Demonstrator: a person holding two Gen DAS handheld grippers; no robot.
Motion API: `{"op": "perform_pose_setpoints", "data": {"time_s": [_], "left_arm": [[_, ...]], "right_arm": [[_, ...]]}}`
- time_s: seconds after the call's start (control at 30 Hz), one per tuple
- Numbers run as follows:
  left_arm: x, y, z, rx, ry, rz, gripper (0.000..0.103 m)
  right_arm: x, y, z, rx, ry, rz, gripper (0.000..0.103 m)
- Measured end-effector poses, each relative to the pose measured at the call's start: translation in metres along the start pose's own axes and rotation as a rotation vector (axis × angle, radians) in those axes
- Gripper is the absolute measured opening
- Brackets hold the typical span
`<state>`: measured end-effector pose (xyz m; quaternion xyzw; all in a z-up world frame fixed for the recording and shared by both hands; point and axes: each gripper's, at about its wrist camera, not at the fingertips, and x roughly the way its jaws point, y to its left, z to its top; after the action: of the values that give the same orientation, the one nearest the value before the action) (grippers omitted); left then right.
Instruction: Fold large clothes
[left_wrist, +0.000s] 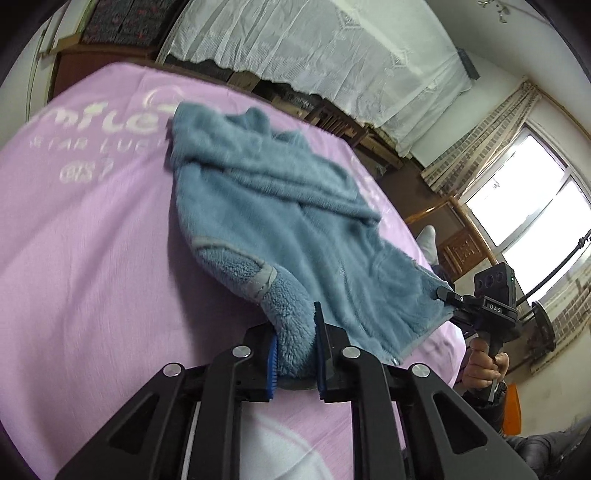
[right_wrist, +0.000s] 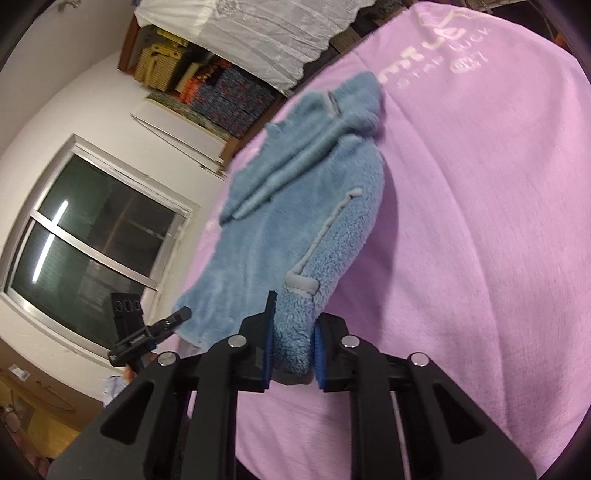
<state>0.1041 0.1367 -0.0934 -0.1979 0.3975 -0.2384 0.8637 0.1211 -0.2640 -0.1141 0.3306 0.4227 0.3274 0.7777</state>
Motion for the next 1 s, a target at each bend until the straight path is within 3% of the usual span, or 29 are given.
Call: {"op": "perform_pose_setpoints", "data": {"time_s": [0.27, 0.53, 0.77, 1.0], "left_arm": [[-0.006, -0.021, 0.046, 0.051, -0.072, 0.020, 0.015], [0.001, -0.031, 0.099, 0.072, -0.125, 0.051, 0.015], [0.018, -0.008, 0.155, 0.026, -0.159, 0.098, 0.016], [0.072, 0.027, 0.197, -0.018, -0.116, 0.172, 0.016]], "right_arm": [[-0.004, 0.036, 0.040, -0.073, -0.046, 0.030, 0.016], [0.010, 0.051, 0.102, -0.066, -0.080, 0.059, 0.016], [0.042, 0.047, 0.171, -0.017, -0.094, 0.044, 0.016], [0.092, 0.017, 0.228, 0.062, -0.088, 0.004, 0.016]]}}
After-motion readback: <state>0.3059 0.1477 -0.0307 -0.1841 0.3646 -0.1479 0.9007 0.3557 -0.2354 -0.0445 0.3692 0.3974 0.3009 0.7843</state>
